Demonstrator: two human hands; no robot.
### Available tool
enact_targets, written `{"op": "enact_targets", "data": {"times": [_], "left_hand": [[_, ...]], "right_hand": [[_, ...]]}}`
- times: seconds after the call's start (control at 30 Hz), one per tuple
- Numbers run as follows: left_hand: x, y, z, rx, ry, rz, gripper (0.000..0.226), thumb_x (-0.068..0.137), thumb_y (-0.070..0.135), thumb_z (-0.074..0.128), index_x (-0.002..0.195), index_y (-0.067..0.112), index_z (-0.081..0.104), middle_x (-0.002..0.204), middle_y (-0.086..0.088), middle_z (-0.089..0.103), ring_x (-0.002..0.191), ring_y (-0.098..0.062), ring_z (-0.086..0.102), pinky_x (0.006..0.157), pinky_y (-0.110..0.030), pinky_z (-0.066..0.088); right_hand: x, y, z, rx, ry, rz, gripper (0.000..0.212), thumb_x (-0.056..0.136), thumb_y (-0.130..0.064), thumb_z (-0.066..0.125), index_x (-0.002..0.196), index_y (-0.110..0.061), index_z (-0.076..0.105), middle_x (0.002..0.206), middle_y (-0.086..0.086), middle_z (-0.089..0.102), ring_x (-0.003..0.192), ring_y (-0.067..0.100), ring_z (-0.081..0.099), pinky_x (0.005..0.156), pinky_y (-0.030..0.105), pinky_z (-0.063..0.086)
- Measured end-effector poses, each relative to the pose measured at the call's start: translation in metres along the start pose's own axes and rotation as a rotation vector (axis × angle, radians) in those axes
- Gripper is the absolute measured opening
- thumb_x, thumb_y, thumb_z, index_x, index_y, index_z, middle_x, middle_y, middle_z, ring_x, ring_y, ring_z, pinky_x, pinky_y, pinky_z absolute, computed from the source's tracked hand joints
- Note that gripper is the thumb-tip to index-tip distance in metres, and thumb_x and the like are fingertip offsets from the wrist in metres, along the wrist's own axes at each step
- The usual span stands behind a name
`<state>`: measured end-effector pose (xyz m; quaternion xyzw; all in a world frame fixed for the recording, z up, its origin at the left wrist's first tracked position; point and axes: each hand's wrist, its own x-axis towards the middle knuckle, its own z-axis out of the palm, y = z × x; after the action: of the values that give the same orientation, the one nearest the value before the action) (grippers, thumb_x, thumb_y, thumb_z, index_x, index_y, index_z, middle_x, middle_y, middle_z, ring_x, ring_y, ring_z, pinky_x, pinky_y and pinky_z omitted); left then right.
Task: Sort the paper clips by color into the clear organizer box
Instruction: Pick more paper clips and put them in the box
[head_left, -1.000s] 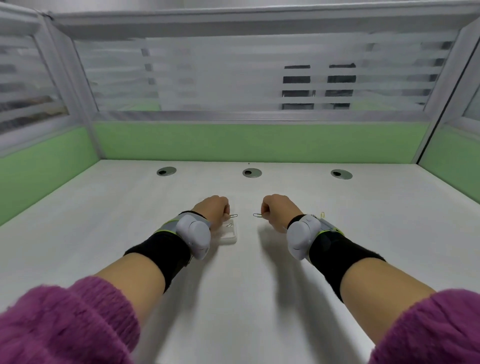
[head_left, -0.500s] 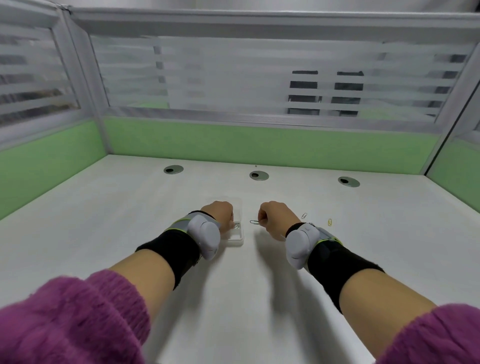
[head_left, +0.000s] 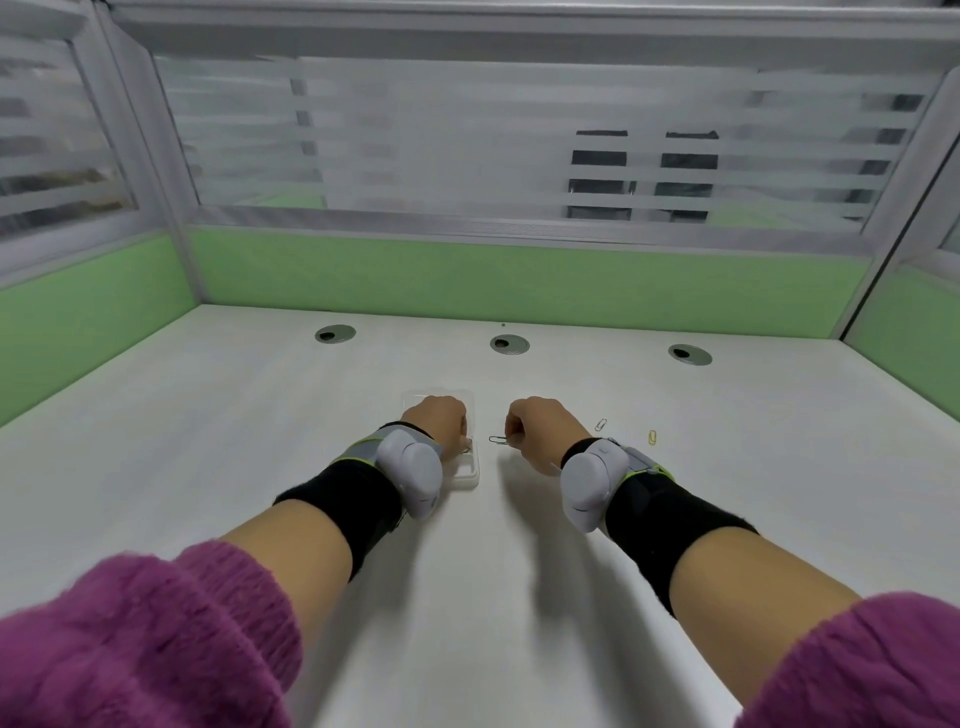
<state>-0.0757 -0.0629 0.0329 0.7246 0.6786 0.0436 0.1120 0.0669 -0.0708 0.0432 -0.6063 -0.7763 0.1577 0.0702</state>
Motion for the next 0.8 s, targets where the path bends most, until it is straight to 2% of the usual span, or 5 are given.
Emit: {"op": "enact_targets", "data": {"times": [0.23, 0.47, 0.57, 0.67, 0.8], "left_hand": [[-0.005, -0.013, -0.009, -0.111, 0.105, -0.003, 0.02, 0.09, 0.012, 0.052, 0.103, 0.007, 0.066, 0.117, -0.009, 0.066, 0.112, -0.028, 0.058, 0.091, -0.034, 0.046], [-0.014, -0.029, -0.009, -0.148, 0.106, -0.007, 0.019, 0.09, 0.012, 0.053, 0.103, 0.006, 0.065, 0.116, -0.009, 0.066, 0.109, -0.028, 0.059, 0.09, -0.035, 0.047], [-0.017, -0.034, -0.008, -0.163, 0.113, -0.006, 0.018, 0.091, 0.012, 0.054, 0.103, 0.006, 0.066, 0.116, -0.009, 0.066, 0.109, -0.028, 0.059, 0.091, -0.035, 0.047], [-0.019, -0.039, -0.007, -0.17, 0.112, -0.003, 0.019, 0.091, 0.012, 0.054, 0.104, 0.007, 0.065, 0.118, -0.009, 0.065, 0.11, -0.028, 0.058, 0.092, -0.035, 0.047], [-0.019, -0.039, -0.007, -0.177, 0.106, 0.006, 0.019, 0.091, 0.012, 0.054, 0.105, 0.007, 0.065, 0.119, -0.009, 0.064, 0.11, -0.028, 0.058, 0.093, -0.035, 0.047]], "right_hand": [[0.005, -0.015, 0.004, -0.011, 0.005, -0.016, 0.026, 0.09, -0.001, 0.045, 0.108, -0.005, 0.064, 0.12, 0.013, 0.064, 0.112, 0.031, 0.058, 0.092, 0.037, 0.048], [0.012, -0.03, 0.014, -0.029, 0.01, -0.006, 0.028, 0.09, -0.002, 0.043, 0.108, -0.004, 0.063, 0.119, 0.014, 0.065, 0.11, 0.033, 0.059, 0.084, 0.034, 0.048], [0.018, -0.036, 0.021, -0.029, -0.002, 0.026, 0.029, 0.089, -0.003, 0.042, 0.109, -0.001, 0.063, 0.118, 0.017, 0.065, 0.108, 0.035, 0.061, 0.087, 0.036, 0.05], [0.021, -0.041, 0.025, -0.039, -0.015, 0.057, 0.028, 0.089, -0.003, 0.044, 0.109, 0.0, 0.063, 0.116, 0.019, 0.065, 0.099, 0.034, 0.061, 0.081, 0.034, 0.05], [0.024, -0.043, 0.027, -0.05, -0.032, 0.091, 0.026, 0.09, -0.006, 0.048, 0.11, 0.0, 0.063, 0.116, 0.019, 0.066, 0.097, 0.034, 0.062, 0.084, 0.034, 0.051]]}}
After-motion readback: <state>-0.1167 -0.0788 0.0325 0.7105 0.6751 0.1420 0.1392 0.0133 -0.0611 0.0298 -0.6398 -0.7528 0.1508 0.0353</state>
